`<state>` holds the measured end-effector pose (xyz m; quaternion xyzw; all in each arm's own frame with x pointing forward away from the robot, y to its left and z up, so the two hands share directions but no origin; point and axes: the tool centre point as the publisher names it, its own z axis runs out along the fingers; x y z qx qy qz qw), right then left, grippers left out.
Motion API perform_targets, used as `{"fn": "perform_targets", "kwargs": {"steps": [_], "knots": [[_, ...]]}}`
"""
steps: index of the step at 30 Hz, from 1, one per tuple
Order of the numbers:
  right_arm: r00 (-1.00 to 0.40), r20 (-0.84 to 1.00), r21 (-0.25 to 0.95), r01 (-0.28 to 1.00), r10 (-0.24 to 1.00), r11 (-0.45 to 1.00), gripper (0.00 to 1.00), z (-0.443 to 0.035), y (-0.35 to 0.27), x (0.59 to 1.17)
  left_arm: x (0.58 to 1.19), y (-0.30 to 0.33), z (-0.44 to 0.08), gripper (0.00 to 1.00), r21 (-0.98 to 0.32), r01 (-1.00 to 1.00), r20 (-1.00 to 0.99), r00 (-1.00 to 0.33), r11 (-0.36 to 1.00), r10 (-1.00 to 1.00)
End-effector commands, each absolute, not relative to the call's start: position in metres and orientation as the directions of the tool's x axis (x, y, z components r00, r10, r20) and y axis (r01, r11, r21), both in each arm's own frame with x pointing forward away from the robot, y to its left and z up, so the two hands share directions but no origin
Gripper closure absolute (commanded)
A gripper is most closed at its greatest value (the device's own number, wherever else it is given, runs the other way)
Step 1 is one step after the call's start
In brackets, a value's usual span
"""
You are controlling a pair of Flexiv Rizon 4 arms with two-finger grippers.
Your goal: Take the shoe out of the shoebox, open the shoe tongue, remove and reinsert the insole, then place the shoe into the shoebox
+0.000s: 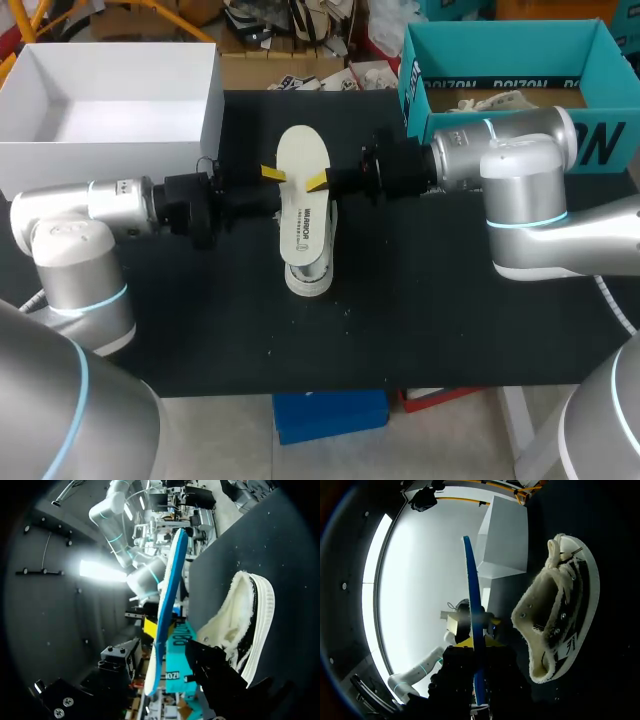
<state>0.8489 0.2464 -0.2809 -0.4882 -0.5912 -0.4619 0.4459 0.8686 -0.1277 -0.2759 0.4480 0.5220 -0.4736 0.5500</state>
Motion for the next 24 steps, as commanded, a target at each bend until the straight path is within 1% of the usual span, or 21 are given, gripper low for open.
{"fn": "perform_targets", "kwargs": {"steps": [1, 5, 12, 17, 21, 24], "knots": [[-0.126, 0.978, 0.112, 0.989, 0.166, 0.094, 1.0, -0.281, 0.247, 0.848, 0.871, -0.136, -0.275, 0.51, 0.007, 0.989, -0.998, 0.016, 0.15, -0.057], [-0.126, 0.978, 0.112, 0.989, 0.166, 0.094, 1.0, -0.281, 0.247, 0.848, 0.874, -0.14, -0.274, 0.56, 0.013, 0.989, -0.998, 0.022, 0.149, -0.058], [-0.126, 0.978, 0.112, 0.989, 0.166, 0.094, 1.0, -0.281, 0.247, 0.848, 0.88, -0.146, -0.273, 0.58, 0.016, 0.988, -0.998, 0.025, 0.153, -0.059], [-0.126, 0.978, 0.112, 0.989, 0.166, 0.094, 1.0, -0.281, 0.247, 0.848, 0.883, -0.148, -0.274, 0.62, 0.015, 0.987, -0.998, 0.024, 0.159, -0.057], [-0.126, 0.978, 0.112, 0.989, 0.166, 0.094, 1.0, -0.281, 0.247, 0.848, 0.883, -0.149, -0.276, 0.69, 0.012, 0.987, -0.998, 0.022, 0.163, -0.056], [-0.126, 0.978, 0.112, 0.989, 0.166, 0.094, 1.0, -0.281, 0.247, 0.848, 0.884, -0.15, -0.276, 0.69, 0.011, 0.987, -0.998, 0.021, 0.163, -0.058]]}}
